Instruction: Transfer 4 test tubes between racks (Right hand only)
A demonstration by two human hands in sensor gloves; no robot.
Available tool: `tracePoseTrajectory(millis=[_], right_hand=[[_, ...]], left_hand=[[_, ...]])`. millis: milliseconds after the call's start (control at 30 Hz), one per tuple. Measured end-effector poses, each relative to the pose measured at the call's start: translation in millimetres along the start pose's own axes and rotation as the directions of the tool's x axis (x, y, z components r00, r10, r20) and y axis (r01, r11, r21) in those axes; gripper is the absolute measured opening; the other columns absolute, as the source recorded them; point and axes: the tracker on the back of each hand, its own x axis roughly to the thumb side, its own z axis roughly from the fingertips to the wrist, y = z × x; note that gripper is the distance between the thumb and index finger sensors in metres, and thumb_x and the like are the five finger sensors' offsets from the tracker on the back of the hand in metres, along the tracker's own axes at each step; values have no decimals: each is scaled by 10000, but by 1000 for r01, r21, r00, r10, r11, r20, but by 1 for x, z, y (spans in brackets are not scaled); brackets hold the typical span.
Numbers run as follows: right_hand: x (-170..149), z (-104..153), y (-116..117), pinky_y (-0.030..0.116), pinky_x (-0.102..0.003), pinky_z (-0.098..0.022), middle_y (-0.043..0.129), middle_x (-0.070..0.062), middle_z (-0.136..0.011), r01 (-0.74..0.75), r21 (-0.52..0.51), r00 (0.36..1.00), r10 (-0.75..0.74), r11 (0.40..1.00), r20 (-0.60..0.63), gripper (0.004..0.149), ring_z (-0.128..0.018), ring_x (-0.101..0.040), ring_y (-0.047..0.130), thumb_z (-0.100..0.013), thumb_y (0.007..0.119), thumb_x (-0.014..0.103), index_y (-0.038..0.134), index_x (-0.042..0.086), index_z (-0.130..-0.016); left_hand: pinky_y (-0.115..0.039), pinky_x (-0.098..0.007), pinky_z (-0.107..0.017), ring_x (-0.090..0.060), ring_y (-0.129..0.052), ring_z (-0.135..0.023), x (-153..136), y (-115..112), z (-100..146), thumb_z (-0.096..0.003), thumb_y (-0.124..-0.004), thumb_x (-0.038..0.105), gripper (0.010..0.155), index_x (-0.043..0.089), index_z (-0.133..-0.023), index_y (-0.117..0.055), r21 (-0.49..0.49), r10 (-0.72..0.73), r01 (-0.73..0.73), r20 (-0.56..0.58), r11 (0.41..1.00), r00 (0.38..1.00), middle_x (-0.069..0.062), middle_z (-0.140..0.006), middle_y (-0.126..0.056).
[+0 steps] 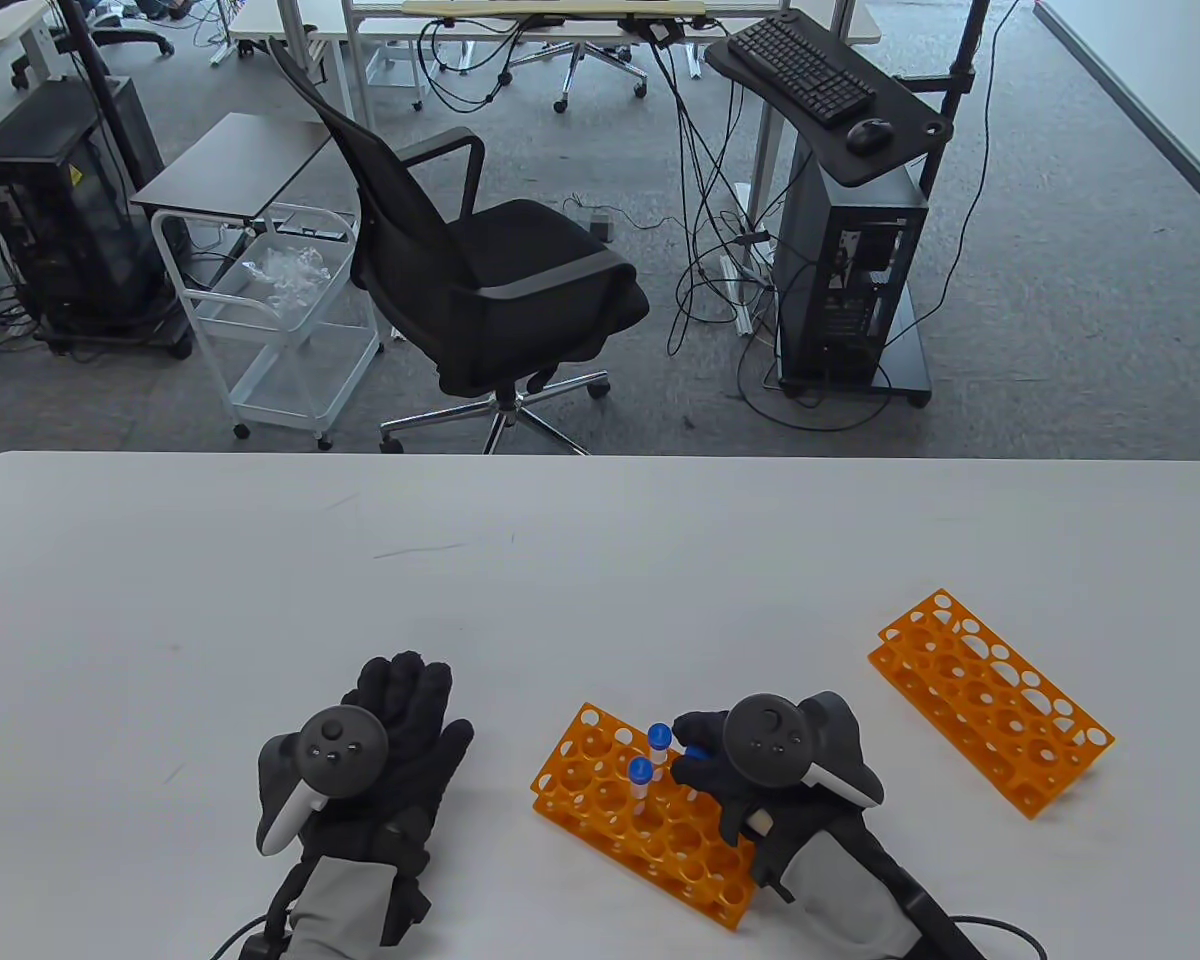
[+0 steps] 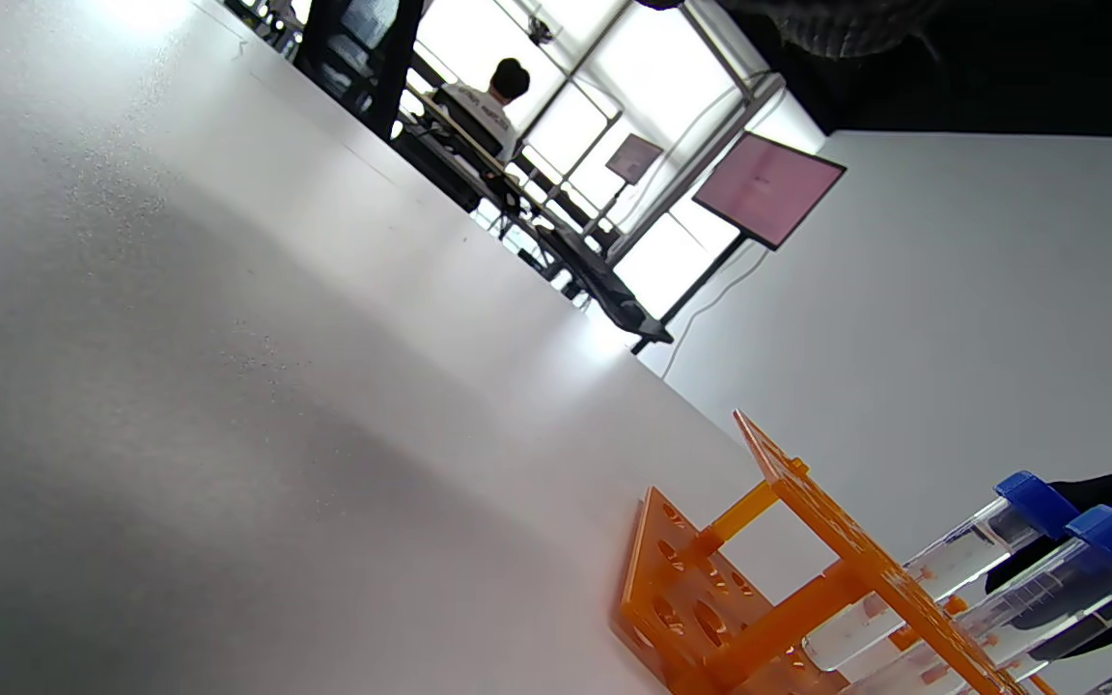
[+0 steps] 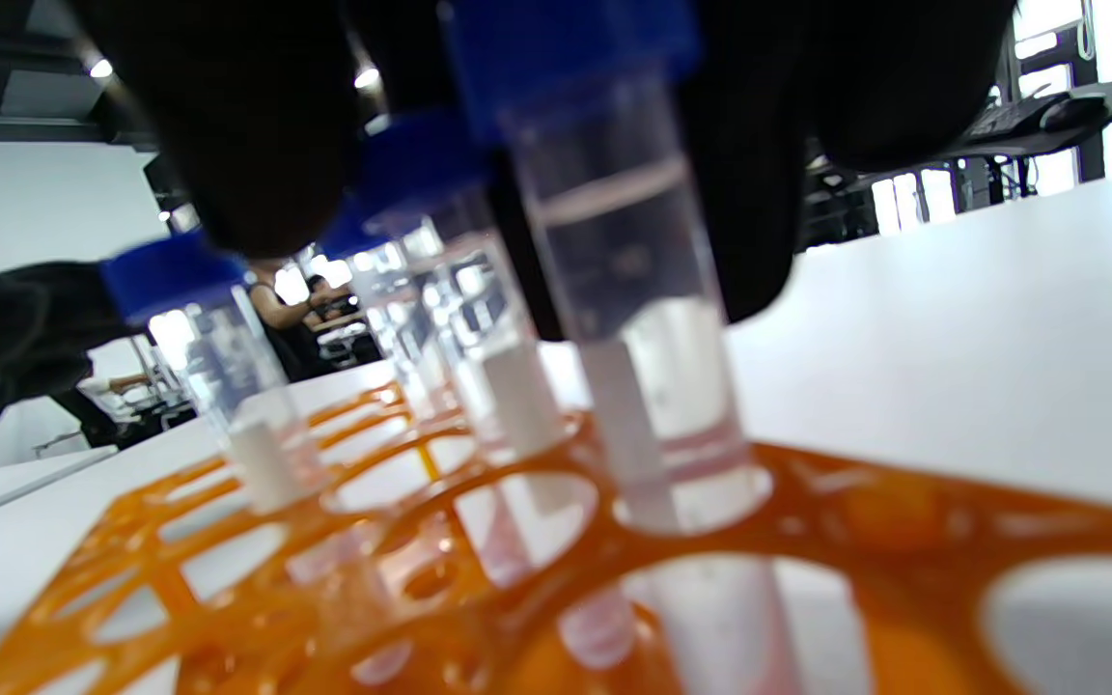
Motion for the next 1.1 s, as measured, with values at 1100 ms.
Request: tracePoseTrajectory(millis=[1100], right_hand=[[-18,16,-63,691,-622,-520,1006,-155,-693,155,-244,988,-156,957,14,491,-585,-396,957,-440,849,364,867,94,-850]], left_hand=[[68,-403,-796,-115,143,-1076,-2,3,1,-584,-504,647,675,424,-1145,-202,10,-3,3,-36,1000,999,122,-1202,-36]])
